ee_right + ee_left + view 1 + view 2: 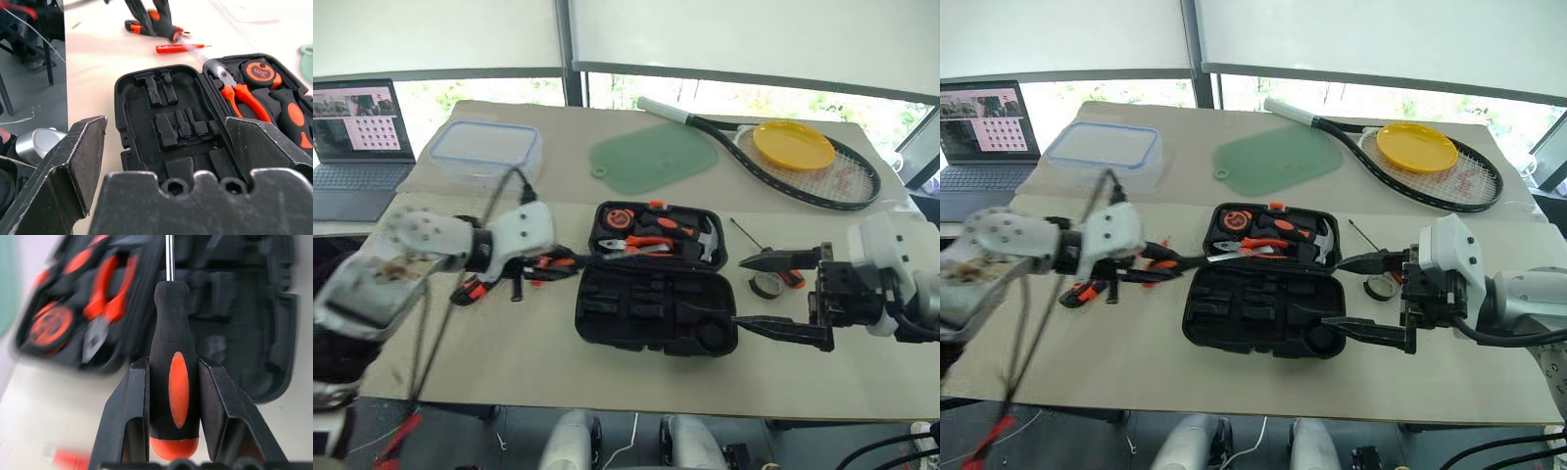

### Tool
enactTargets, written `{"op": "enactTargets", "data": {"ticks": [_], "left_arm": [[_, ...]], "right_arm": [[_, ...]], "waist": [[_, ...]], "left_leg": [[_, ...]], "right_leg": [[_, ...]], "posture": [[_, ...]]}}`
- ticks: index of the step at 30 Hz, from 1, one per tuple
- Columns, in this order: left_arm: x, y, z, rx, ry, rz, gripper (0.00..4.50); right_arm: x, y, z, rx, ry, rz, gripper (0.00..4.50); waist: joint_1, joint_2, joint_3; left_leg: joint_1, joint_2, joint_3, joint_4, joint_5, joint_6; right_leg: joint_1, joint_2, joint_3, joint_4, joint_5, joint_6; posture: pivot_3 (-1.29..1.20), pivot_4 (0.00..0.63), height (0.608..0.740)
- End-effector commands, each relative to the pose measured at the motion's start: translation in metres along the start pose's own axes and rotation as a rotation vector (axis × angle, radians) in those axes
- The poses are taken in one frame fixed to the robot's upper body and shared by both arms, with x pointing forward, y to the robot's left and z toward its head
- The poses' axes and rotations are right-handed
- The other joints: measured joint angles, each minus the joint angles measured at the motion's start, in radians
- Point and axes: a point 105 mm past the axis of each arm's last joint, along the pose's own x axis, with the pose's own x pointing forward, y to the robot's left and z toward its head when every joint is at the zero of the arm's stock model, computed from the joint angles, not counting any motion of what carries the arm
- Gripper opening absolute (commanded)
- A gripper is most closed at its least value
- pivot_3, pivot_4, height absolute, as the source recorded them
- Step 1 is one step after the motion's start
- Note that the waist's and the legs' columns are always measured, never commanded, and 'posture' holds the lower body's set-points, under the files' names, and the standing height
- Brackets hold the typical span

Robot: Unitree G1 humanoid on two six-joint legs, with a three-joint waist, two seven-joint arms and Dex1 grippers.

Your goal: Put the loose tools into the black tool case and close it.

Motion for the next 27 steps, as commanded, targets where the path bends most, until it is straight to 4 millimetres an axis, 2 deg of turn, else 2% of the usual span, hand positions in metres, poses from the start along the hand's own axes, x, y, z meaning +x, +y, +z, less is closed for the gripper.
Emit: {"op": "enactTargets", "data": {"ticks": [1,6,13,22,24,25,27], "left_arm": [[0.019,0.012,0.002,0.119,0.025,-0.063,0.87],[0.047,0.026,-0.002,0.126,0.058,-0.084,0.87],[0.072,0.038,-0.010,0.101,0.105,-0.079,0.87],[0.078,0.040,-0.010,0.049,0.096,-0.084,0.87],[0.076,0.043,-0.004,0.055,0.076,-0.074,1.87],[0.075,0.044,0.000,0.062,0.067,-0.069,2.05],[0.069,0.047,0.011,0.067,0.038,-0.059,2.73]], "right_arm": [[-0.006,0.002,0.006,-0.042,0.000,-0.055,4.50],[-0.015,-0.001,-0.003,-0.030,0.037,-0.136,4.50],[-0.020,-0.003,-0.006,-0.015,0.037,-0.207,4.50],[-0.020,-0.003,-0.003,-0.008,0.012,-0.234,4.50],[-0.020,-0.002,-0.003,-0.006,0.007,-0.231,4.50],[-0.019,-0.002,-0.003,-0.004,0.006,-0.228,4.50],[-0.018,-0.001,-0.003,-0.004,0.005,-0.219,4.50]], "waist": [[0.002,0.000,0.000],[0.002,0.000,0.000],[0.000,0.000,0.000],[0.002,0.000,0.000],[0.002,0.000,0.000],[0.003,0.000,0.000],[0.003,0.000,0.000]], "left_leg": [[0.000,-0.001,0.000,0.000,0.000,0.000],[-0.005,-0.001,-0.002,0.005,-0.001,0.002],[-0.005,0.000,-0.003,0.008,-0.002,0.003],[-0.006,0.001,-0.004,0.010,-0.003,0.005],[-0.006,0.001,-0.005,0.011,-0.003,0.005],[-0.006,0.001,-0.005,0.011,-0.003,0.005],[-0.007,0.001,-0.005,0.012,-0.003,0.006]], "right_leg": [[0.000,0.000,0.000,0.000,0.000,0.001],[-0.001,0.002,-0.001,-0.001,0.001,0.005],[0.000,0.002,0.000,-0.001,0.002,0.006],[0.000,0.001,0.000,0.001,0.003,0.007],[0.000,0.001,0.000,0.001,0.003,0.007],[0.000,0.001,0.000,0.001,0.003,0.007],[0.000,0.001,-0.001,0.001,0.003,0.007]], "posture": [[0.00,0.150,0.738],[0.00,0.150,0.738],[0.00,0.150,0.738],[0.00,0.150,0.738],[0.00,0.150,0.738],[0.00,0.150,0.738],[0.00,0.150,0.738]]}}
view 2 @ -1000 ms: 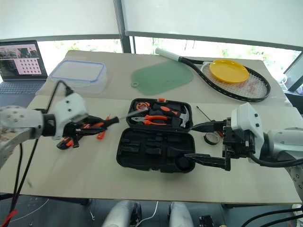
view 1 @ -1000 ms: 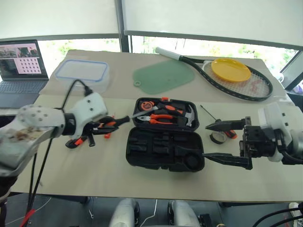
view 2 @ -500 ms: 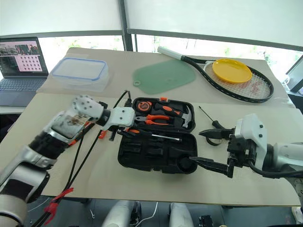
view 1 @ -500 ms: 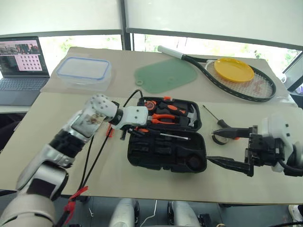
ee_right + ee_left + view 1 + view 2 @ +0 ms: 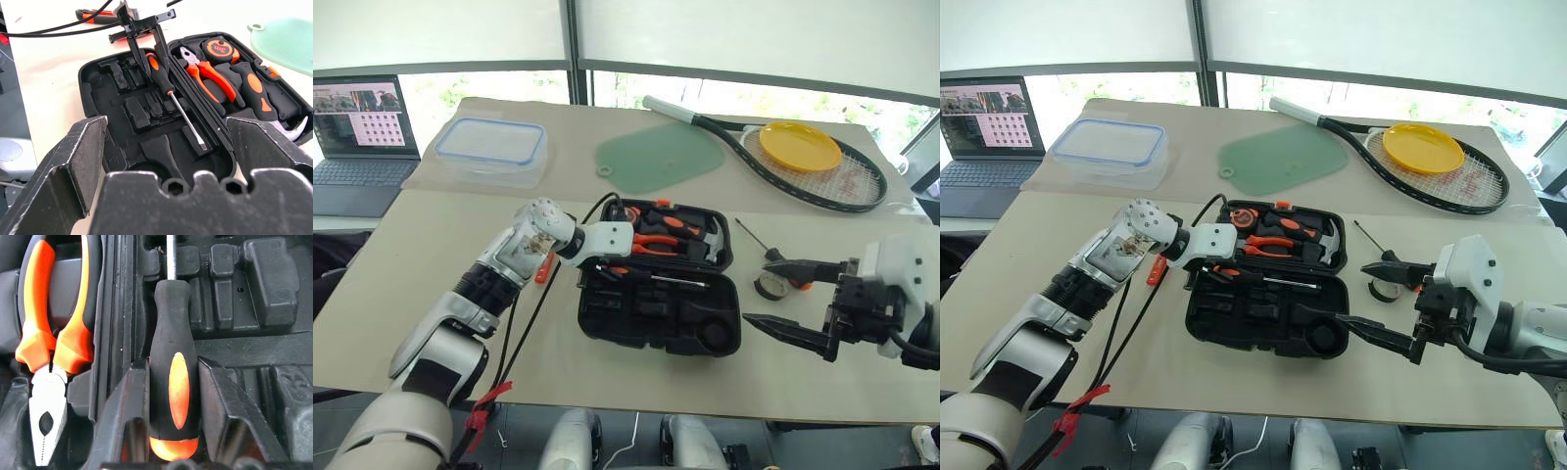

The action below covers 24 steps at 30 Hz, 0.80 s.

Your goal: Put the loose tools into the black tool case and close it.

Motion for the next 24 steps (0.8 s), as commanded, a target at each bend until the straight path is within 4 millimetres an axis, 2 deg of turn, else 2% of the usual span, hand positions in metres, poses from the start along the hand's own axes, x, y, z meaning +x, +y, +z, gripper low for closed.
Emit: {"op": "enactTargets", "data": {"ticks": [1,4,7,10,12,24], "left_arm": [[-0.024,0.017,0.032,0.047,-0.074,0.076,2.73],[-0.030,0.019,0.041,0.041,-0.102,0.078,2.73],[-0.031,0.020,0.044,0.055,-0.110,0.083,2.03],[-0.029,0.022,0.039,0.066,-0.094,0.077,0.76],[-0.025,0.022,0.032,0.082,-0.069,0.069,0.13],[0.006,0.010,0.017,0.124,0.002,-0.018,0.06]], "right_arm": [[-0.003,0.001,0.009,-0.030,-0.024,-0.008,4.50],[-0.002,-0.001,0.008,-0.028,-0.022,-0.007,4.50],[-0.002,-0.002,0.006,-0.028,-0.015,-0.007,4.50],[-0.002,-0.006,0.003,-0.032,-0.009,-0.021,4.50],[-0.002,-0.008,0.002,-0.033,-0.009,-0.033,4.50],[-0.004,-0.008,0.000,-0.013,-0.010,-0.053,4.50]], "waist": [[0.000,0.000,0.000],[0.000,0.000,0.000],[-0.002,0.000,0.000],[-0.004,0.000,0.000],[-0.003,0.000,0.000],[-0.002,0.000,0.000]], "left_leg": [[0.000,0.000,0.000,0.001,0.000,0.000],[-0.001,0.000,0.000,0.003,-0.001,0.001],[-0.001,0.000,0.000,0.003,-0.001,0.001],[-0.001,0.000,0.000,0.003,-0.001,0.001],[-0.001,0.000,0.000,0.003,-0.001,0.001],[-0.001,0.000,0.000,0.004,-0.001,0.002]], "right_leg": [[0.000,0.000,0.000,0.000,0.000,0.000],[0.000,0.000,0.000,0.001,0.000,0.000],[0.000,0.000,0.000,0.001,0.000,0.001],[0.000,0.000,0.000,0.001,0.000,0.001],[0.000,0.000,0.000,0.001,0.000,0.001],[0.000,0.000,0.000,0.000,0.001,0.001]], "posture": [[0.00,0.150,0.738],[0.00,0.150,0.738],[0.00,0.150,0.738],[0.00,0.150,0.738],[0.00,0.150,0.738],[0.00,0.150,0.738]]}}
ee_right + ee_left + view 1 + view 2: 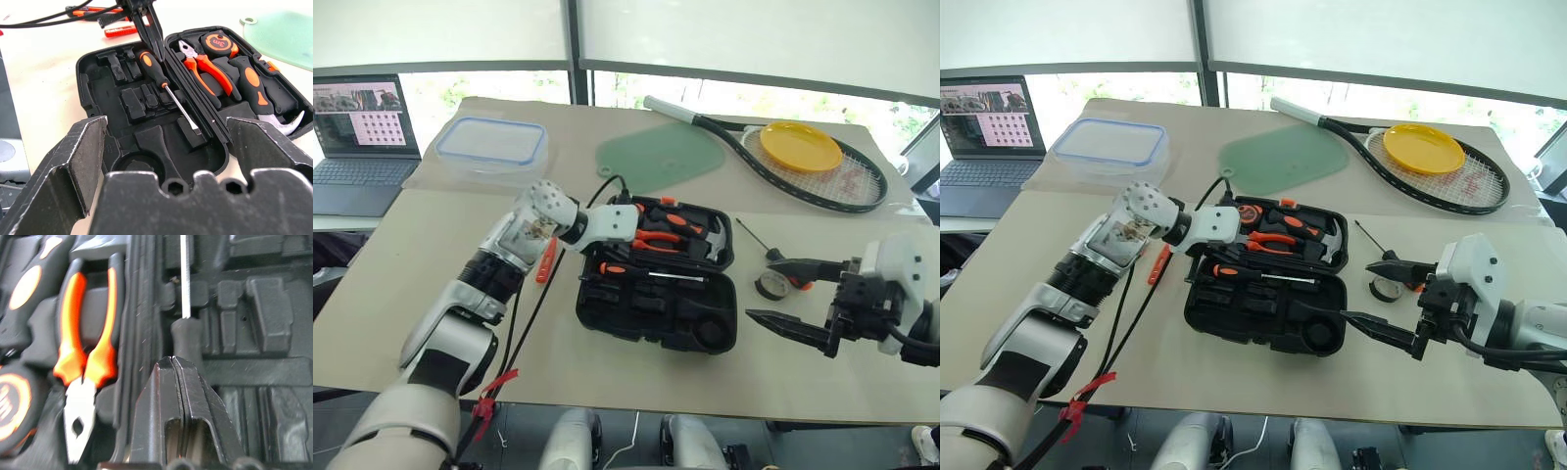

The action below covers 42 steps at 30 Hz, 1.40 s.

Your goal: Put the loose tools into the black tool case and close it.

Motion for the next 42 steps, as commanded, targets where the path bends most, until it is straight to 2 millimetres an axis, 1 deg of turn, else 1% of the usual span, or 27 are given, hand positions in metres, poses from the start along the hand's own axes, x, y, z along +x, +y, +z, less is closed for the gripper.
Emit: {"op": "enactTargets", "data": {"ticks": [1,3,9,11,17,21,23,24,26,30,35,42], "left_arm": [[0.007,-0.003,-0.001,0.044,0.023,-0.017,0.06],[0.011,-0.006,-0.004,0.064,0.037,-0.026,0.06],[0.017,-0.003,-0.012,0.096,0.074,-0.006,0.06],[0.017,-0.002,-0.011,0.095,0.066,0.002,0.06],[0.004,0.010,0.011,0.064,-0.027,0.040,0.06],[-0.011,0.021,0.033,0.062,-0.119,0.096,0.06],[-0.015,0.022,0.039,0.062,-0.147,0.103,0.06],[-0.015,0.019,0.040,0.067,-0.153,0.091,0.06],[-0.013,0.012,0.039,0.071,-0.147,0.064,0.06],[-0.002,0.002,0.027,0.091,-0.093,0.037,0.06],[0.008,0.001,0.013,0.104,-0.030,0.035,0.06],[0.019,0.001,0.004,0.121,0.003,0.032,0.06]], "right_arm": [[-0.003,0.000,0.007,-0.033,-0.021,-0.019,4.50],[-0.003,0.000,0.007,-0.030,-0.021,-0.021,4.50],[-0.004,-0.001,0.008,-0.019,-0.024,-0.030,4.50],[-0.005,-0.001,0.008,-0.019,-0.024,-0.031,4.50],[-0.006,-0.001,0.008,-0.016,-0.022,-0.033,4.50],[-0.006,-0.002,0.009,-0.016,-0.021,-0.032,4.50],[-0.007,-0.001,0.009,-0.015,-0.020,-0.031,4.50],[-0.007,-0.002,0.008,-0.014,-0.018,-0.031,4.50],[-0.007,-0.002,0.008,-0.013,-0.016,-0.031,4.50],[-0.007,-0.001,0.008,-0.010,-0.018,-0.033,4.50],[-0.008,-0.001,0.008,-0.006,-0.020,-0.037,4.50],[-0.008,0.002,0.008,0.003,-0.023,-0.038,4.50]], "waist": [[0.000,0.000,0.000],[0.000,0.000,0.000],[0.002,0.000,0.000],[0.000,0.000,0.000],[0.000,0.000,0.000],[0.000,0.000,0.000],[0.000,0.000,0.000],[0.000,0.000,0.000],[-0.001,0.000,0.000],[-0.002,0.000,0.000],[0.001,0.000,0.000],[0.003,0.000,0.000]], "left_leg": [[0.000,0.000,0.000,0.000,0.000,0.000],[0.000,0.000,0.000,0.000,0.000,0.000],[0.001,0.000,0.000,0.000,0.000,0.000],[0.001,0.000,0.000,0.000,0.000,0.000],[0.001,0.000,0.000,0.000,0.000,0.000],[0.000,0.000,0.000,0.000,0.000,0.000],[0.000,0.000,0.000,0.001,0.000,0.000],[0.000,0.000,0.000,0.001,0.000,0.000],[0.000,0.000,0.000,0.001,0.000,0.000],[0.001,0.000,0.000,0.001,0.000,0.000],[0.000,0.000,0.000,0.001,0.000,0.000],[0.001,0.000,0.000,0.001,0.000,0.001]], "right_leg": [[0.000,0.000,0.000,0.000,0.000,0.000],[0.000,0.000,0.000,0.000,0.000,0.000],[0.002,-0.001,0.000,0.000,0.000,0.000],[0.001,0.000,0.000,0.000,0.000,0.000],[0.001,0.000,0.000,0.000,0.000,0.000],[0.000,0.000,0.000,0.001,0.000,0.000],[0.000,0.000,0.000,0.001,0.000,0.000],[0.000,0.000,0.000,0.000,0.000,0.000],[0.000,0.000,0.000,0.001,0.000,0.000],[0.001,0.000,0.001,0.001,0.000,0.000],[0.001,0.000,0.000,0.001,0.000,0.000],[0.002,-0.001,0.000,0.001,0.001,0.001]], "posture": [[0.00,0.150,0.738],[0.00,0.150,0.738],[0.00,0.150,0.738],[0.00,0.150,0.738],[0.00,0.150,0.738],[0.00,0.150,0.738],[0.00,0.150,0.738],[0.00,0.150,0.738],[0.00,0.150,0.738],[0.00,0.150,0.738],[0.00,0.150,0.738],[0.00,0.150,0.738]]}}
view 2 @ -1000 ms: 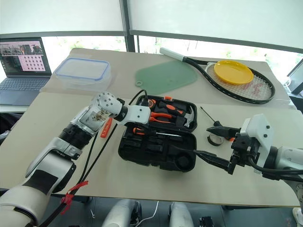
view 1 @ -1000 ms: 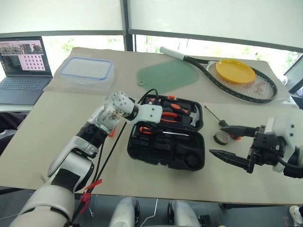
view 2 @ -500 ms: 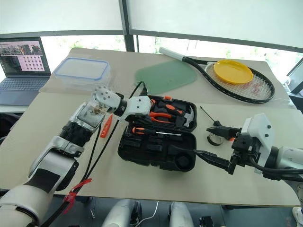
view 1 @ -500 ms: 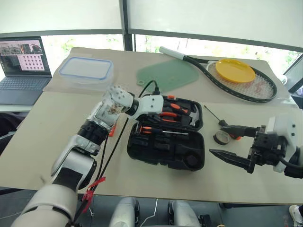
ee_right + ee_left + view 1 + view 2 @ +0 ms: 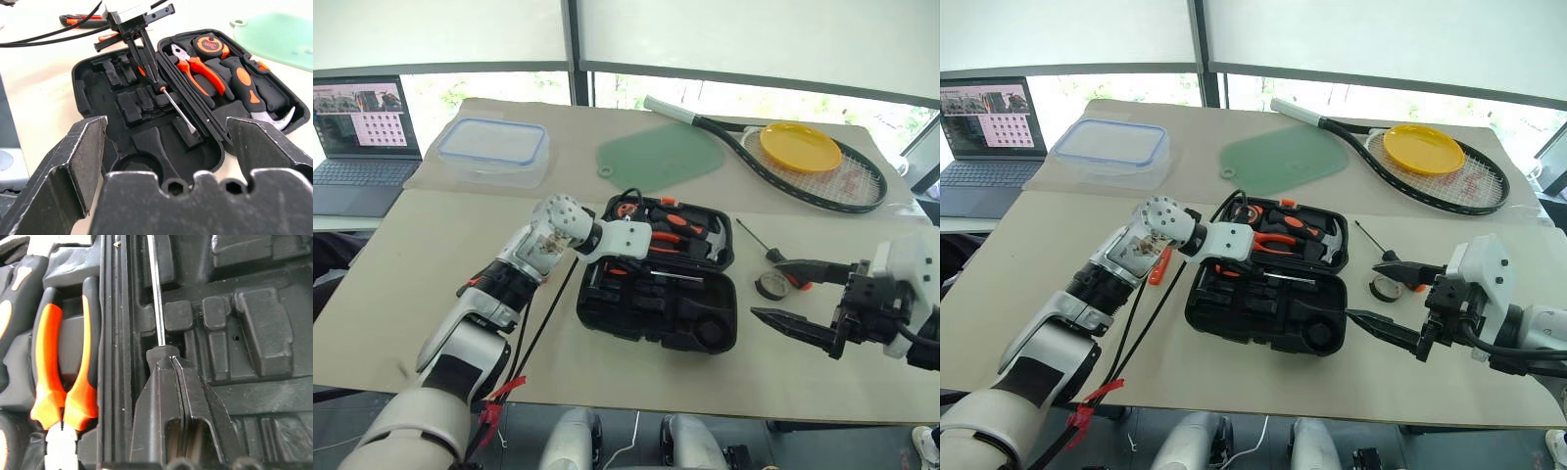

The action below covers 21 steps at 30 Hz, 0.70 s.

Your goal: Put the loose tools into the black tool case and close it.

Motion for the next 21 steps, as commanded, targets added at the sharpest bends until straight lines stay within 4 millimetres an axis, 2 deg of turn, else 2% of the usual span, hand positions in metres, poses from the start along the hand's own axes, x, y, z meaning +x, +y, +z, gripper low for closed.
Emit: {"op": "enactTargets", "data": {"ticks": [1,10,12,14,17,21], "left_arm": [[0.007,0.001,-0.003,0.024,0.029,-0.003,0.06],[0.016,-0.008,-0.014,0.024,0.048,-0.030,0.06],[0.012,-0.003,-0.010,0.007,0.015,-0.002,0.06],[-0.004,0.007,-0.003,-0.056,-0.064,0.060,0.06],[-0.039,0.016,0.010,-0.206,-0.241,0.116,0.81],[-0.095,0.003,0.020,-0.352,-0.429,0.139,2.31]], "right_arm": [[-0.002,0.003,0.009,-0.031,-0.019,-0.006,4.50],[-0.003,0.002,0.004,-0.026,-0.007,-0.023,4.50],[-0.004,-0.001,0.001,-0.029,0.008,-0.052,4.50],[-0.010,-0.009,-0.005,-0.030,0.030,-0.119,4.50],[-0.025,-0.025,-0.020,0.008,0.074,-0.246,4.50],[-0.059,-0.039,-0.042,0.089,0.144,-0.384,4.50]], "waist": [[0.001,0.000,0.000],[0.001,0.000,-0.001],[0.001,0.000,-0.001],[0.001,0.000,-0.001],[-0.005,0.000,-0.001],[-0.018,0.000,-0.001]], "left_leg": [[0.000,0.000,0.000,0.000,0.000,0.000],[0.001,0.000,0.000,0.001,0.000,0.001],[0.001,0.000,0.000,0.001,0.000,0.001],[0.001,0.000,0.000,0.001,0.000,0.001],[0.000,0.000,0.000,0.001,0.000,0.001],[-0.001,0.001,0.000,0.000,0.000,0.000]], "right_leg": [[0.000,0.000,0.000,0.000,0.000,0.000],[0.001,-0.001,0.000,0.001,0.000,0.001],[0.002,-0.001,0.000,0.001,0.000,0.001],[0.002,-0.001,0.000,0.001,0.001,0.001],[-0.001,-0.001,0.000,0.002,0.001,0.001],[-0.002,-0.001,0.000,0.002,0.000,0.001]], "posture": [[0.00,0.150,0.738],[0.00,0.150,0.738],[0.00,0.150,0.738],[0.00,0.150,0.738],[0.00,0.150,0.738],[0.00,0.150,0.738]]}}
